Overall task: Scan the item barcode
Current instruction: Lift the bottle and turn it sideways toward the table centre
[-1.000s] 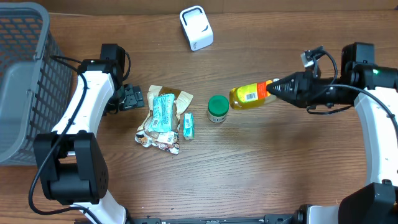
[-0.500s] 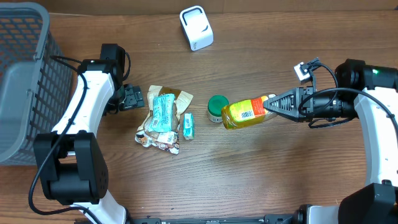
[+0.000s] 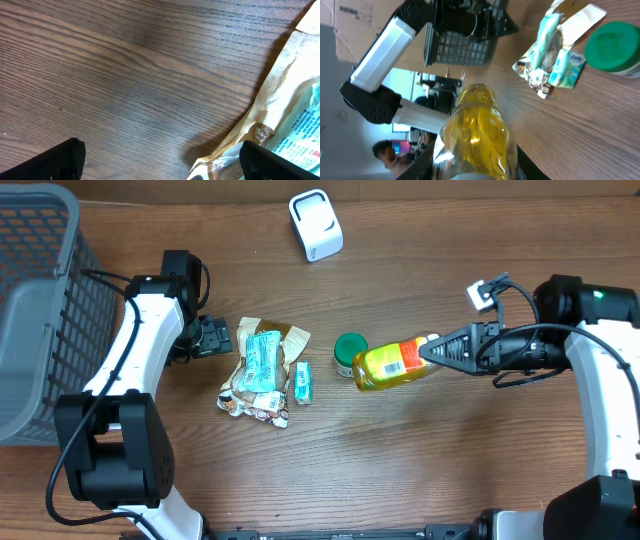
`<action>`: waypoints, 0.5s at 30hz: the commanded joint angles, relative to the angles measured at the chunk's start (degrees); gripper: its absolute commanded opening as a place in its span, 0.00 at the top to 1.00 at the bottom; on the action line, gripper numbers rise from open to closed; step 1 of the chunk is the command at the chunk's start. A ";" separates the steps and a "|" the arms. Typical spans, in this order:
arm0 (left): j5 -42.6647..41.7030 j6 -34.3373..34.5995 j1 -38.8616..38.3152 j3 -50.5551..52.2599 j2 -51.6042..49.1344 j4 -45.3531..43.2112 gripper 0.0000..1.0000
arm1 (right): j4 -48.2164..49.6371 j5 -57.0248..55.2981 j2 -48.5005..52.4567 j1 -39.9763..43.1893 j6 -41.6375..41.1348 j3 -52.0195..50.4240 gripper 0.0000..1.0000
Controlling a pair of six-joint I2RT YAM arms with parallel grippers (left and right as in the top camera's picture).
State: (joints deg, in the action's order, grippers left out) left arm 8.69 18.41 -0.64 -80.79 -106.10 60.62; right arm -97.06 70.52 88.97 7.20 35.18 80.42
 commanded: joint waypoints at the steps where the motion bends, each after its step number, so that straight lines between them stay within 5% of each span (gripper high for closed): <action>1: 0.44 -0.42 0.31 -0.90 0.46 -0.04 0.00 | -0.04 3.26 -1.38 -3.48 0.87 0.20 0.96; 15: 0.44 -0.42 0.31 -0.90 0.46 -0.04 0.01 | -0.02 3.32 -1.38 -11.58 -2.38 0.20 0.96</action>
